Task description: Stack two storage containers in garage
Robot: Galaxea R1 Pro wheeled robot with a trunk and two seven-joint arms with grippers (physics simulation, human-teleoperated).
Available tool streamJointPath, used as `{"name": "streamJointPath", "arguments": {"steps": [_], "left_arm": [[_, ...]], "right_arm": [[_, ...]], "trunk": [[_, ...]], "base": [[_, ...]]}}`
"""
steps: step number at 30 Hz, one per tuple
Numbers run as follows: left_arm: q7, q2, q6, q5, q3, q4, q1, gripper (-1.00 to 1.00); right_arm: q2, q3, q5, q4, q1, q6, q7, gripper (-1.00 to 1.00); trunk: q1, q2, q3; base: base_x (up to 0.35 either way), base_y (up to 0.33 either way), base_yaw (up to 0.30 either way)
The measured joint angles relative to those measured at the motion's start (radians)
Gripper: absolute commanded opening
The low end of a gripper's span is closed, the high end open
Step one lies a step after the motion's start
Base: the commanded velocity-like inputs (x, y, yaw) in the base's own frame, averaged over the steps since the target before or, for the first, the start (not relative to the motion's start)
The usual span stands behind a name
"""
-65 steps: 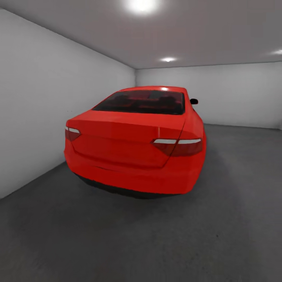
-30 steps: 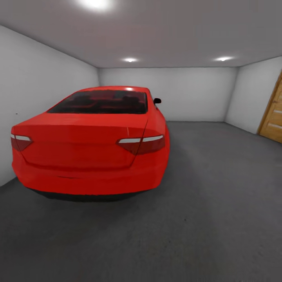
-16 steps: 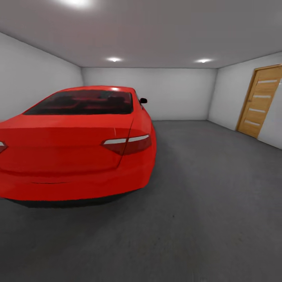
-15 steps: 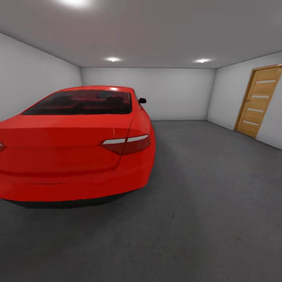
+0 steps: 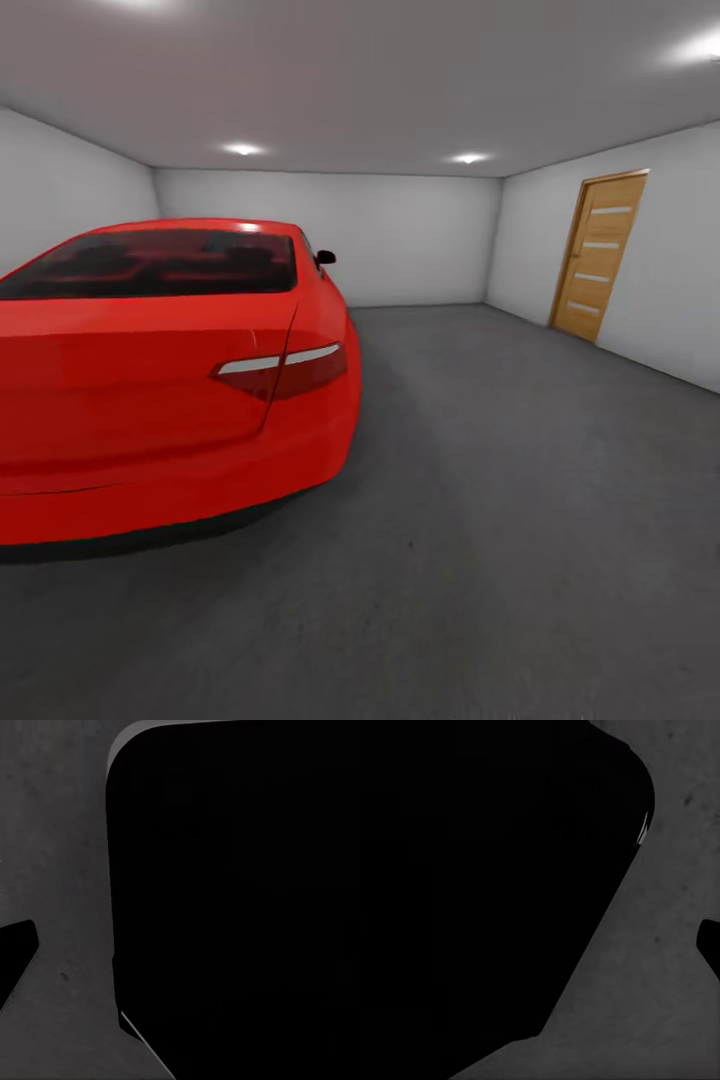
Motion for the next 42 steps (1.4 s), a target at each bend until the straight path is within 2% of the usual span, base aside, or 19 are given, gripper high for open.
{"name": "streamJointPath", "arguments": {"steps": [42], "left_arm": [[0.000, 0.001, 0.000, 0.000, 0.000, 0.000, 0.000, 1.00]], "right_arm": [[0.000, 0.000, 0.000, 0.000, 0.000, 0.000, 0.000, 1.00]], "trunk": [[0.000, 0.000, 0.000]], "base": [[0.000, 0.000, -0.249]]}}
